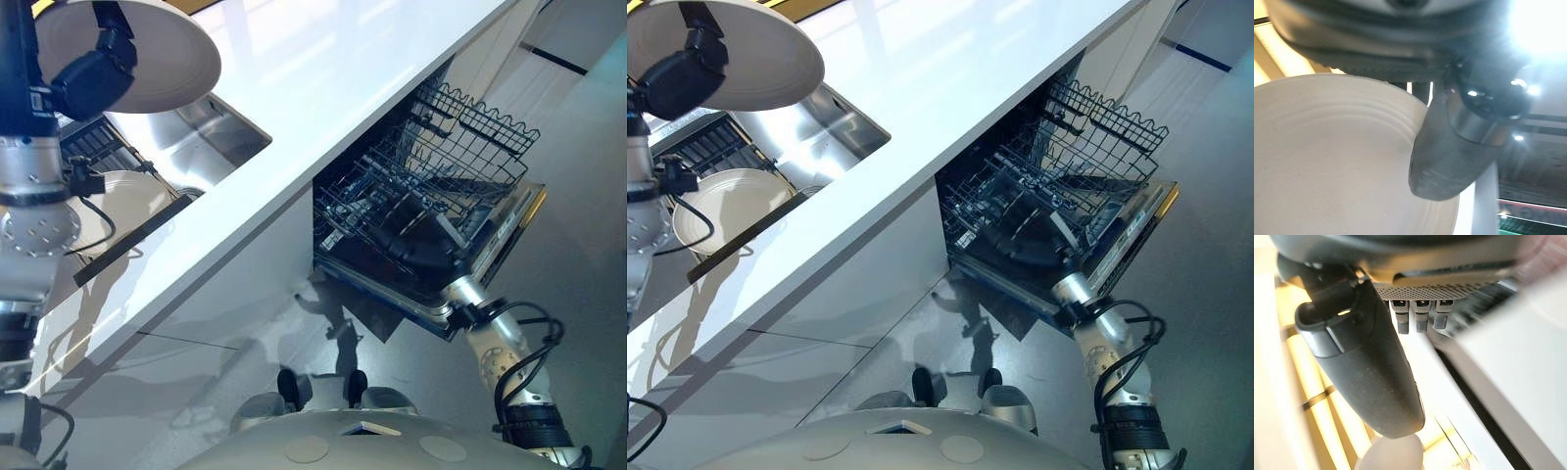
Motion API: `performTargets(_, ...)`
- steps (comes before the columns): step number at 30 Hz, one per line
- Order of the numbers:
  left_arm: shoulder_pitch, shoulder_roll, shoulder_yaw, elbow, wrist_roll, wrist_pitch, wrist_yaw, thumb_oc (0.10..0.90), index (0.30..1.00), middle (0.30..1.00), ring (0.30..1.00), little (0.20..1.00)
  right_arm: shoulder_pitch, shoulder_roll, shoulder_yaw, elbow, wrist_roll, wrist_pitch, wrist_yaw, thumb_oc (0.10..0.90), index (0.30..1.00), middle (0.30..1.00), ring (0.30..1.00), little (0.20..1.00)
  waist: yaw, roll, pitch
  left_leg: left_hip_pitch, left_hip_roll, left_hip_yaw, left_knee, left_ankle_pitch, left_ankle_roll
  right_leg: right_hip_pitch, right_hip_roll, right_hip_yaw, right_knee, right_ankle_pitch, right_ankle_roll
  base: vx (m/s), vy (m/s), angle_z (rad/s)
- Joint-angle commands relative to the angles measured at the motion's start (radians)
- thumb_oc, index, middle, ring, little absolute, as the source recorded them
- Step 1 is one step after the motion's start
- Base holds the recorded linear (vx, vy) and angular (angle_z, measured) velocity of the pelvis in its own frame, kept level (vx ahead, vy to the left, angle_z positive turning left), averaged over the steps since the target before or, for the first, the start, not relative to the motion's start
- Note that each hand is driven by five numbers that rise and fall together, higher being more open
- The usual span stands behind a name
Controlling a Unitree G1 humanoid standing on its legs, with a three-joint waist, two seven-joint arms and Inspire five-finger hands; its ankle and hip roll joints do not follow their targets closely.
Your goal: Pick up plates and place into dishwasher.
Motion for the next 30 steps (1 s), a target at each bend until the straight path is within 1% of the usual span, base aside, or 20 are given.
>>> performTargets(1,-0.086,-0.039,0.103,-0.009,0.071,-0.049,0.131,0.1,0.3,0.3,0.3,0.2,-0.088,-0.069,-0.073,-0.17,-0.115,-0.265,-0.09,0.8,0.9,0.9,0.9,0.9,-0.036,0.034,-0.092,0.004,0.013,-0.003,0.024,-0.096,-0.032,-0.05,0.066,0.003,0.117,-0.132,0.004,0.0,0.0,0.0)
performTargets(4,-0.123,-0.08,0.06,-0.016,0.078,-0.035,0.125,0.1,0.3,0.3,0.3,0.2,-0.119,-0.101,-0.081,-0.215,-0.165,-0.31,-0.087,0.8,0.9,0.9,0.9,0.9,-0.044,0.037,-0.094,0.003,0.012,0.0,0.032,-0.101,-0.03,-0.056,0.069,0.013,0.133,-0.14,0.001,-0.01,0.001,-0.02)
performTargets(8,-0.213,-0.109,-0.029,0.012,0.086,0.018,0.131,0.1,0.3,0.3,0.3,0.2,-0.197,-0.159,-0.043,-0.241,-0.155,-0.294,-0.066,0.8,0.9,0.9,0.9,0.9,-0.047,0.032,-0.097,0.005,0.009,0.006,0.045,-0.11,-0.027,-0.06,0.07,0.018,0.147,-0.147,-0.001,-0.02,-0.009,-0.06)
performTargets(9,-0.22,-0.111,-0.034,0.016,0.088,0.021,0.133,0.1,0.3,0.3,0.3,0.2,-0.203,-0.162,-0.04,-0.239,-0.154,-0.292,-0.062,0.8,0.9,0.9,0.9,0.9,-0.046,0.031,-0.096,0.004,0.009,0.006,0.046,-0.111,-0.027,-0.061,0.069,0.019,0.148,-0.147,-0.001,-0.01,-0.007,-0.1)
performTargets(11,-0.26,-0.122,-0.073,0.041,0.088,0.046,0.136,0.1,0.3,0.3,0.3,0.2,-0.253,-0.181,-0.011,-0.244,-0.144,-0.268,-0.049,0.8,0.9,0.9,0.9,0.9,-0.045,0.028,-0.098,0.006,0.008,0.008,0.051,-0.116,-0.028,-0.059,0.069,0.018,0.15,-0.148,-0.001,0.0,-0.004,-0.09)
performTargets(12,-0.289,-0.131,-0.101,0.07,0.087,0.052,0.14,0.1,0.3,0.3,0.3,0.2,-0.292,-0.187,0.018,-0.241,-0.149,-0.24,-0.045,0.8,0.9,0.9,0.9,0.9,-0.043,0.026,-0.1,0.005,0.007,0.009,0.055,-0.118,-0.029,-0.059,0.069,0.018,0.15,-0.148,-0.002,0.0,-0.003,-0.06)
performTargets(13,-0.294,-0.132,-0.106,0.076,0.086,0.053,0.141,0.1,0.3,0.3,0.3,0.2,-0.299,-0.189,0.022,-0.24,-0.146,-0.233,-0.04,0.8,0.9,0.9,0.9,0.9,-0.043,0.025,-0.1,0.005,0.007,0.009,0.056,-0.118,-0.029,-0.058,0.068,0.018,0.15,-0.148,-0.002,-0.01,-0.004,-0.05)
performTargets(14,-0.322,-0.144,-0.138,0.108,0.072,0.049,0.14,0.1,0.3,0.3,0.3,0.2,-0.338,-0.197,0.056,-0.233,-0.153,-0.214,-0.046,0.8,0.9,0.9,0.9,0.9,-0.04,0.023,-0.102,0.005,0.007,0.011,0.059,-0.12,-0.031,-0.056,0.068,0.014,0.15,-0.148,-0.002,0.0,0.0,0.0)
performTargets(16,-0.347,-0.154,-0.165,0.121,0.071,0.057,0.137,0.1,0.3,0.3,0.3,0.2,-0.373,-0.201,0.084,-0.225,-0.174,-0.208,-0.055,0.8,0.9,0.9,0.9,0.9,-0.038,0.021,-0.103,0.005,0.006,0.011,0.06,-0.12,-0.032,-0.054,0.068,0.011,0.148,-0.146,-0.002,0.0,0.0,0.0)
performTargets(18,-0.378,-0.17,-0.211,0.142,0.038,0.053,0.128,0.1,0.3,0.3,0.3,0.2,-0.424,-0.205,0.122,-0.214,-0.199,-0.209,-0.091,0.8,0.9,0.9,0.9,0.9,-0.034,0.019,-0.106,0.007,0.005,0.009,0.06,-0.121,-0.033,-0.051,0.068,0.009,0.145,-0.145,-0.002,0.0,0.0,0.0)
performTargets(19,-0.392,-0.189,-0.231,0.149,0.032,0.048,0.119,0.1,0.3,0.3,0.3,0.2,-0.455,-0.198,0.141,-0.207,-0.208,-0.197,-0.103,0.8,0.9,0.9,0.9,0.9,-0.032,0.018,-0.108,0.007,0.005,0.007,0.06,-0.121,-0.033,-0.048,0.069,0.009,0.144,-0.144,-0.002,0.0,0.0,0.0)
performTargets(23,-0.417,-0.24,-0.277,0.16,-0.013,0.014,0.082,0.1,0.3,0.3,0.3,0.2,-0.516,-0.179,0.185,-0.193,-0.256,-0.186,-0.151,0.8,0.9,0.9,0.9,0.9,-0.026,0.015,-0.107,0.011,0.003,0.001,0.06,-0.122,-0.032,-0.043,0.07,0.006,0.142,-0.143,-0.002,0.0,0.0,0.0)
performTargets(25,-0.424,-0.276,-0.311,0.146,-0.023,0.002,0.058,0.1,0.3,0.3,0.3,0.2,-0.554,-0.162,0.214,-0.185,-0.305,-0.186,-0.219,0.8,0.9,0.9,0.9,0.9,-0.02,0.014,-0.109,0.013,0.002,-0.003,0.059,-0.123,-0.031,-0.039,0.071,0.004,0.139,-0.141,-0.002,0.03,-0.001,0.01)
performTargets(27,-0.426,-0.304,-0.335,0.13,-0.045,-0.013,0.026,0.1,0.3,0.3,0.3,0.2,-0.573,-0.145,0.228,-0.177,-0.322,-0.174,-0.255,0.8,0.9,0.9,0.9,0.9,-0.016,0.012,-0.109,0.015,0.001,-0.006,0.06,-0.125,-0.03,-0.035,0.072,0.004,0.136,-0.14,-0.002,0.04,-0.004,0.02)
performTargets(30,-0.423,-0.334,-0.362,0.096,-0.054,-0.023,-0.013,0.1,0.3,0.3,0.3,0.2,-0.586,-0.125,0.241,-0.173,-0.322,-0.153,-0.283,0.8,0.9,0.9,0.9,0.9,-0.011,0.011,-0.109,0.018,0.0,-0.01,0.057,-0.125,-0.029,-0.03,0.074,0.002,0.13,-0.137,-0.002,0.03,-0.007,0.01)
